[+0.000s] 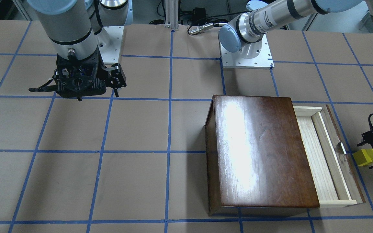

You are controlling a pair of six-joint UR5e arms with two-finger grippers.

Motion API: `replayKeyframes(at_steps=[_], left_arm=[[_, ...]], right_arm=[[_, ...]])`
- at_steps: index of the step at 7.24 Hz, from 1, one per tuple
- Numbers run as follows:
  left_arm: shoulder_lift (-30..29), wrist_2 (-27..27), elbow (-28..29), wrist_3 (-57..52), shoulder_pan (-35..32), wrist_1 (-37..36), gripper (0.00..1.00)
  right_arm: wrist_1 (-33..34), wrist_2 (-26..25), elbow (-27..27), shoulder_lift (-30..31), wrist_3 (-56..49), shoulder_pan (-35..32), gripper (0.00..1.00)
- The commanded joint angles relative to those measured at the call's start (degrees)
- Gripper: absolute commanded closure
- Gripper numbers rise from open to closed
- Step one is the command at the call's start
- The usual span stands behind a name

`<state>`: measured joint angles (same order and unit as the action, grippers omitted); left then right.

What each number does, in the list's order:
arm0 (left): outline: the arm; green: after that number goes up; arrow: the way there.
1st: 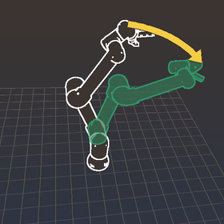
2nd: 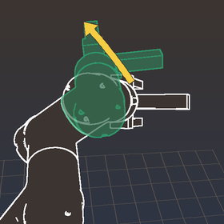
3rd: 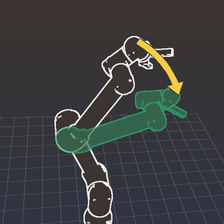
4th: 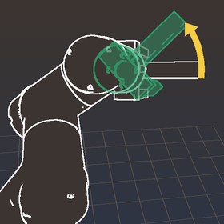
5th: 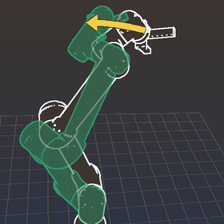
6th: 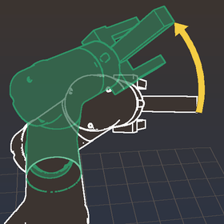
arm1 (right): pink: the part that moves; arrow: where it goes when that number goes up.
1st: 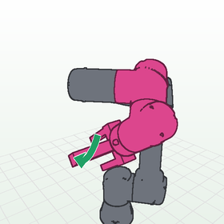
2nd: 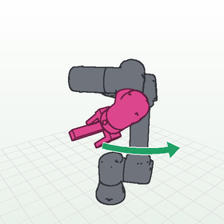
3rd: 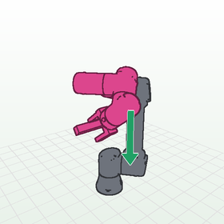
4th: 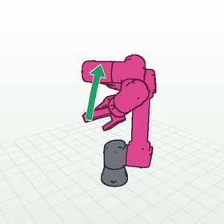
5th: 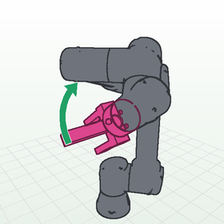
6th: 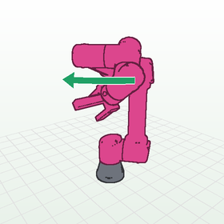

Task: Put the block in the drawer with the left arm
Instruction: 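Close the left gripper on the yellow cube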

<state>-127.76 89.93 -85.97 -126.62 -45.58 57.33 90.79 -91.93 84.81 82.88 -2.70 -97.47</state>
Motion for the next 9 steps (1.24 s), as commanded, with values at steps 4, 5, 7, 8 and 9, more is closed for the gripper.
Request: replayKeyframes(at_steps=[4, 5, 7, 8, 9], left_arm=[[-0.3, -1.0, -0.7, 0.0, 0.1, -0.1, 0.0], [-0.3, -1.0, -0.7, -0.1, 0.1, -0.1, 0.05], [-0.3, -1.1, -0.6, -0.5, 0.1, -0.2, 0.36], [-0.3, -1.0, -0.7, -0.7, 0.0, -0.2, 0.48], [-0.2, -1.0, -0.6, -1.6, 0.1, -0.2, 0.69]], right_arm=[[0.0, 0.0, 0.0, 0.0, 0.1, 0.0, 0.0], [0.0, 0.0, 0.0, 0.0, 0.0, 0.0, 0.0], [0.0, 0.0, 0.0, 0.0, 0.1, 0.0, 0.0], [0.0, 0.0, 0.0, 0.0, 0.1, 0.0, 0.0], [0.0, 0.0, 0.0, 0.0, 0.0, 0.0, 0.0]])
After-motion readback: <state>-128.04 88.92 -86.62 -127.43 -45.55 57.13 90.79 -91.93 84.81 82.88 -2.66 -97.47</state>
